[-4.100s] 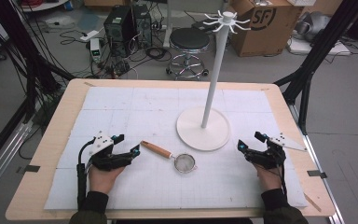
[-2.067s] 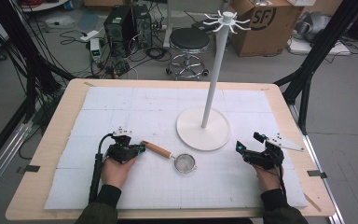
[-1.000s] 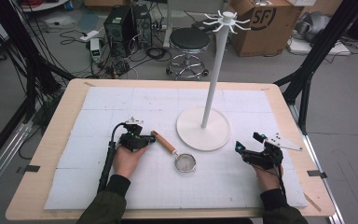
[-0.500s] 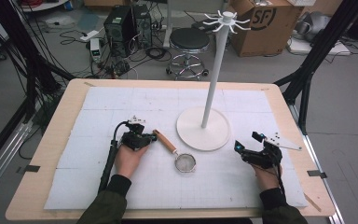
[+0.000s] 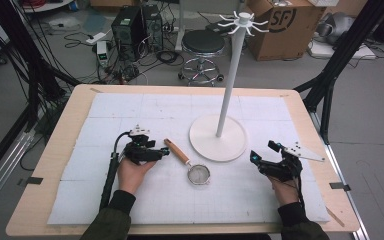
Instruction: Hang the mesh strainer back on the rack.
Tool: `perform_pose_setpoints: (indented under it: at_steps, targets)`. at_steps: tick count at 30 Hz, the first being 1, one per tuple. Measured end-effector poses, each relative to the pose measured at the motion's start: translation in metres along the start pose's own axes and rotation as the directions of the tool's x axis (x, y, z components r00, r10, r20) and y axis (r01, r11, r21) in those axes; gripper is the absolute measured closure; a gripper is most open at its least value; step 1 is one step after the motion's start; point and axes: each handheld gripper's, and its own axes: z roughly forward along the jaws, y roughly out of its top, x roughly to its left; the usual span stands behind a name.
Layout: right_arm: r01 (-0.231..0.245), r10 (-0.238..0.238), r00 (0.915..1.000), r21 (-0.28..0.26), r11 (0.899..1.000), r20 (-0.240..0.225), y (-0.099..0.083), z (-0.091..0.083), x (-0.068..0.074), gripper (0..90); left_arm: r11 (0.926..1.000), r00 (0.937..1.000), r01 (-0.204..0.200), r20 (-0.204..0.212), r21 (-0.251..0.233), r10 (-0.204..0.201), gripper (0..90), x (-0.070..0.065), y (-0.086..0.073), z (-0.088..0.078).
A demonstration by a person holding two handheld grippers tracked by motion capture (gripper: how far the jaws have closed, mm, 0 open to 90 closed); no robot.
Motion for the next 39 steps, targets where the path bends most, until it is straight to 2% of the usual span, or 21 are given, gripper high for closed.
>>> perform_pose_setpoints:
  at_steps: [2,3,5,6,7,9,10,11,12,13,19,25,26,27,31,33,34,35,36,37,39]
  targets:
    - [-0.043,0.043,0.9973,0.007,0.999,-0.060,0.003,0.004,0.008,10.6,0.9998,0.9999,-0.002,0.011,-0.020,0.002,29.2,0.000,-0.001,-0.005]
    - [-0.061,0.062,0.9938,0.017,0.998,-0.092,0.005,0.008,0.013,10.8,0.9990,0.9996,-0.009,0.027,-0.044,0.010,28.5,0.000,-0.002,-0.013]
    - [-0.050,0.053,0.9909,0.026,0.998,-0.124,0.007,0.013,0.023,15.4,0.9971,0.9985,-0.024,0.047,-0.072,0.028,28.1,-0.001,-0.005,-0.024]
    - [-0.050,0.053,0.9909,0.026,0.998,-0.124,0.007,0.013,0.023,15.4,0.9965,0.9983,-0.031,0.047,-0.078,0.035,28.1,-0.001,-0.006,-0.029]
    - [-0.033,0.039,0.9889,0.040,0.999,-0.143,0.009,0.018,0.033,15.1,0.9956,0.9983,-0.034,0.044,-0.087,0.038,27.0,-0.001,-0.010,-0.038]
    - [-0.020,0.029,0.9863,0.059,0.998,-0.162,0.009,0.025,0.041,15.2,0.9952,0.9982,-0.035,0.045,-0.091,0.039,26.0,0.000,-0.012,-0.042]
    - [-0.026,0.039,0.9843,0.078,0.997,-0.172,0.009,0.029,0.045,15.2,0.9924,0.9975,-0.042,0.052,-0.116,0.048,25.8,0.001,-0.019,-0.049]
    - [-0.030,0.046,0.9820,0.090,0.996,-0.183,0.009,0.033,0.048,15.2,0.9924,0.9975,-0.042,0.052,-0.116,0.048,25.8,0.001,-0.019,-0.049]
    - [-0.030,0.048,0.9807,0.094,0.995,-0.190,0.008,0.037,0.050,15.2,0.9921,0.9975,-0.046,0.049,-0.117,0.052,25.8,0.002,-0.022,-0.052]
    - [-0.036,0.056,0.9791,0.106,0.994,-0.196,0.008,0.040,0.053,15.2,0.9932,0.9978,-0.027,0.057,-0.113,0.033,25.8,0.005,-0.026,-0.055]
    - [-0.040,0.072,0.9732,0.151,0.988,-0.218,0.010,0.056,0.063,15.5,0.9915,0.9982,-0.017,0.054,-0.129,0.025,25.5,0.007,-0.031,-0.061]
    - [-0.009,0.056,0.9681,0.186,0.982,-0.244,0.026,0.076,0.080,16.1,0.9819,0.9966,-0.063,0.040,-0.179,0.072,25.5,-0.001,-0.026,-0.067]
    - [-0.013,0.068,0.9626,0.204,0.979,-0.262,0.031,0.084,0.087,16.2,0.9782,0.9964,-0.062,0.045,-0.198,0.072,25.5,-0.004,-0.026,-0.071]
    - [-0.013,0.071,0.9614,0.213,0.977,-0.266,0.033,0.088,0.091,16.2,0.9782,0.9964,-0.062,0.045,-0.198,0.072,25.5,-0.004,-0.026,-0.071]
    - [0.008,0.064,0.9604,0.254,0.967,-0.271,0.038,0.105,0.104,18.2,0.9741,0.9953,-0.067,0.053,-0.216,0.081,25.5,-0.007,-0.026,-0.074]
    - [0.008,0.076,0.9599,0.297,0.955,-0.270,0.040,0.116,0.110,18.6,0.9749,0.9953,-0.069,0.052,-0.212,0.081,25.4,-0.006,-0.027,-0.072]
    - [0.008,0.076,0.9599,0.297,0.955,-0.270,0.040,0.116,0.110,18.6,0.9757,0.9957,-0.059,0.057,-0.211,0.073,25.4,-0.005,-0.027,-0.071]
    - [0.005,0.091,0.9591,0.339,0.941,-0.268,0.042,0.128,0.116,19.0,0.9760,0.9959,-0.060,0.054,-0.209,0.073,25.0,-0.004,-0.027,-0.071]
    - [-0.003,0.105,0.9567,0.353,0.936,-0.271,0.043,0.133,0.117,19.0,0.9757,0.9961,-0.059,0.051,-0.211,0.071,25.0,-0.004,-0.027,-0.072]
    - [-0.003,0.105,0.9567,0.353,0.936,-0.271,0.043,0.133,0.117,19.0,0.9754,0.9960,-0.056,0.056,-0.213,0.069,25.0,-0.003,-0.027,-0.072]
    - [-0.043,0.160,0.9494,0.394,0.918,-0.270,0.041,0.147,0.118,22.8,0.9747,0.9962,-0.061,0.048,-0.215,0.073,25.1,-0.003,-0.028,-0.073]
